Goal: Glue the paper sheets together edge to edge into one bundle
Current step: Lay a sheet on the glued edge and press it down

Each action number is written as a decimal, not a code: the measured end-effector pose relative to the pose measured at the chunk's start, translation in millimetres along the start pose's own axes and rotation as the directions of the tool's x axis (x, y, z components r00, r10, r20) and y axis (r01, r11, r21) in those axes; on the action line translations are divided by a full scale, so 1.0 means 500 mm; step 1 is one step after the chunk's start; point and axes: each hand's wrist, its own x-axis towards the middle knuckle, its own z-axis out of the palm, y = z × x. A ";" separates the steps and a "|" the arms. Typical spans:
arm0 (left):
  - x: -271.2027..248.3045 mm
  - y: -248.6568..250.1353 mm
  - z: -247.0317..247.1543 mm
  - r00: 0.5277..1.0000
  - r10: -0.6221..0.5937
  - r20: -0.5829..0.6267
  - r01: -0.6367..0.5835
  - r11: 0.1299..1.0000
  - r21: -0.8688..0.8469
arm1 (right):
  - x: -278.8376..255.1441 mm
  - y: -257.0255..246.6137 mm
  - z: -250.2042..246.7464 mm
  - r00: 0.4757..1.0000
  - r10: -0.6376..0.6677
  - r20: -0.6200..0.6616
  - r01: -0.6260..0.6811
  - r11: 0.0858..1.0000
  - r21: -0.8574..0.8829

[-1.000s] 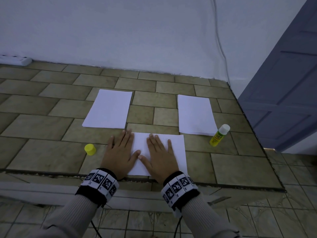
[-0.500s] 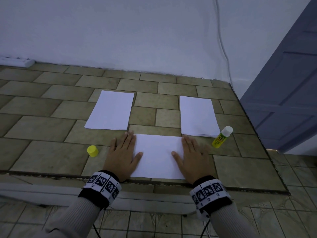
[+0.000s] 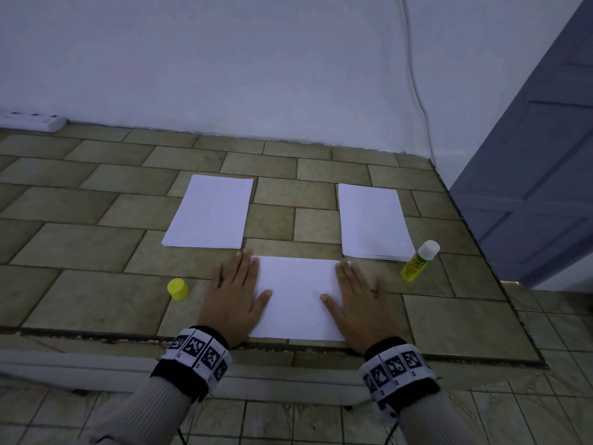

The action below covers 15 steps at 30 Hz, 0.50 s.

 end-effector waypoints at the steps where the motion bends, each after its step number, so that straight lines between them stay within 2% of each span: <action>1: 0.000 0.000 0.000 1.000 -0.002 0.004 0.002 1.000 -0.007 | -0.004 0.011 -0.010 0.999 0.024 0.024 -0.024 1.000 0.013; 4: -0.001 0.003 -0.001 1.000 -0.005 -0.005 0.005 1.000 -0.013 | -0.004 0.037 -0.046 0.995 0.061 0.078 -0.072 0.987 0.143; 7: -0.002 0.007 -0.006 1.000 0.000 0.015 0.001 1.000 -0.018 | 0.000 0.029 -0.106 0.998 0.006 0.062 -0.026 0.944 0.330; 11: -0.005 0.004 -0.011 0.997 0.010 0.072 -0.011 1.000 0.011 | 0.039 -0.008 -0.145 0.986 -0.133 0.104 0.109 0.971 0.212; 15: -0.004 0.004 -0.014 0.994 0.004 0.108 -0.009 0.999 0.043 | 0.077 -0.025 -0.121 0.974 -0.151 0.172 0.160 0.986 -0.041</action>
